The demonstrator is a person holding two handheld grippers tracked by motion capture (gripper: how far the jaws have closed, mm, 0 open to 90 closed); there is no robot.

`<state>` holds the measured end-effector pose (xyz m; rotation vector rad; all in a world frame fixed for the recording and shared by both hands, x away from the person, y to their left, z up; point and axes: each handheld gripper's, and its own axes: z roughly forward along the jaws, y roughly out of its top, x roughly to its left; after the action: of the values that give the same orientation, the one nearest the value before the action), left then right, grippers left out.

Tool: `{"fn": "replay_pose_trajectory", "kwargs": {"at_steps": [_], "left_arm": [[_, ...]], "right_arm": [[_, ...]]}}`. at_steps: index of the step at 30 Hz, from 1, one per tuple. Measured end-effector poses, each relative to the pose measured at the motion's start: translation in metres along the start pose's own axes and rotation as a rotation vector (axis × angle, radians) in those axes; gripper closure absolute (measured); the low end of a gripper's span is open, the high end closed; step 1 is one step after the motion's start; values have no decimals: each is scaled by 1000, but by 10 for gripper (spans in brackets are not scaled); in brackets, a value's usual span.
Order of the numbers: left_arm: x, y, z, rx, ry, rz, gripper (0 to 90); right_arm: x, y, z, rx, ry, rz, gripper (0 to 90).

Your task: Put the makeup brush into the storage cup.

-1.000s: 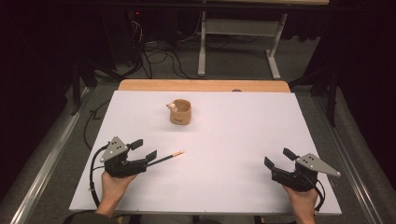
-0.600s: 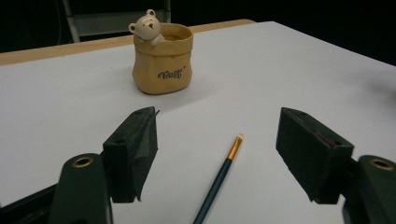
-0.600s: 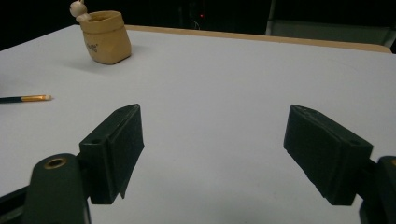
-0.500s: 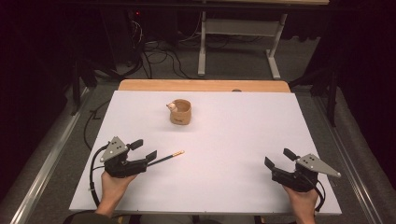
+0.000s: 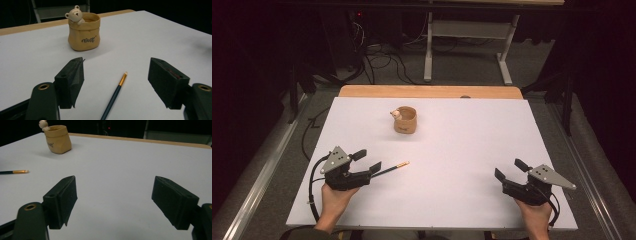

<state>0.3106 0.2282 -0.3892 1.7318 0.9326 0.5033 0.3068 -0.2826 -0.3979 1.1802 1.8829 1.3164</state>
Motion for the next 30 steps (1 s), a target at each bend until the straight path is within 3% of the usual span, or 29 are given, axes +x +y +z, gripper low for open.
{"fn": "replay_pose_trajectory", "kwargs": {"at_steps": [22, 30], "left_arm": [[-6, 15, 7, 1, -4, 38, 282], [-4, 21, 12, -11, -17, 16, 281]], "right_arm": [[-1, -1, 3, 5, 4, -3, 223], [0, 0, 3, 6, 5, -4, 224]]}}
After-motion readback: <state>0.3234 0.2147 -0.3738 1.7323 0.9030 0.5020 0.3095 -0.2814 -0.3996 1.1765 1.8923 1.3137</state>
